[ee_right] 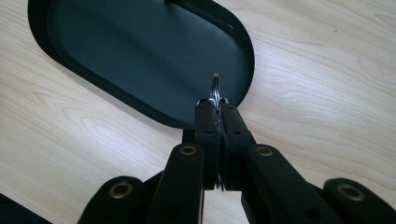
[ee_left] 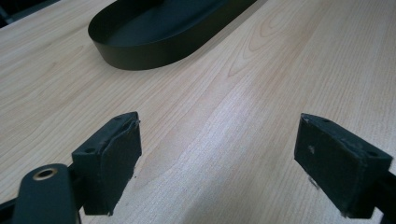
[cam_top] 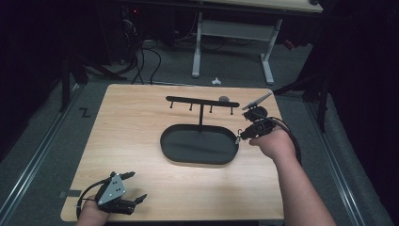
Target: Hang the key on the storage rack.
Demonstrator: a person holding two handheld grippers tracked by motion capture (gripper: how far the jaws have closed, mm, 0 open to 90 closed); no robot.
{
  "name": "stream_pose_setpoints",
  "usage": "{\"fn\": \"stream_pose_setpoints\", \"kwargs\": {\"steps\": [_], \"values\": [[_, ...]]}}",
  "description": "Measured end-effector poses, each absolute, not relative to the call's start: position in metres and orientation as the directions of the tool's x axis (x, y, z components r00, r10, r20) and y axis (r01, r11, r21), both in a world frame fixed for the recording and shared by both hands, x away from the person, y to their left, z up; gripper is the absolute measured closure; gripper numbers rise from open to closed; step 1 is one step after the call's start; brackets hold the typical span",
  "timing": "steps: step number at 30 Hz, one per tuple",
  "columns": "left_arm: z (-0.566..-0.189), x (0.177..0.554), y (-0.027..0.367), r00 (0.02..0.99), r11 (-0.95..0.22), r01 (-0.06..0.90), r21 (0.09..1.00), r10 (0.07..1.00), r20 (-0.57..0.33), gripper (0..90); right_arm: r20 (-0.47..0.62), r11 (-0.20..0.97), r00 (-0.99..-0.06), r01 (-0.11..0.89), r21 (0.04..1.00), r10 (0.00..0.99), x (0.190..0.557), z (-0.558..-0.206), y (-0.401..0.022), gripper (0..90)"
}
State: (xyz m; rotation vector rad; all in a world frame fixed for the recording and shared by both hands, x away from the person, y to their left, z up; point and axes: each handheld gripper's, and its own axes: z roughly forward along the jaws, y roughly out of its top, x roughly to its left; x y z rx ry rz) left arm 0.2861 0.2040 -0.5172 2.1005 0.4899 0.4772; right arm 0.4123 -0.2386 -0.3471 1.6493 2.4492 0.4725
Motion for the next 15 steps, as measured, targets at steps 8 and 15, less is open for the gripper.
{"fn": "stream_pose_setpoints", "kwargs": {"steps": [8,15], "values": [[-0.517,0.285,0.205,0.846,-0.515,0.163,0.842,0.511,0.149,15.3,0.046,0.352,-0.391,0.869,0.349,0.919,0.418,-0.337,-0.232,88.0],[-0.517,0.285,0.207,0.845,-0.513,0.165,0.842,0.514,0.147,15.3,0.041,0.368,-0.409,0.855,0.366,0.911,0.426,-0.329,-0.220,88.0]]}}
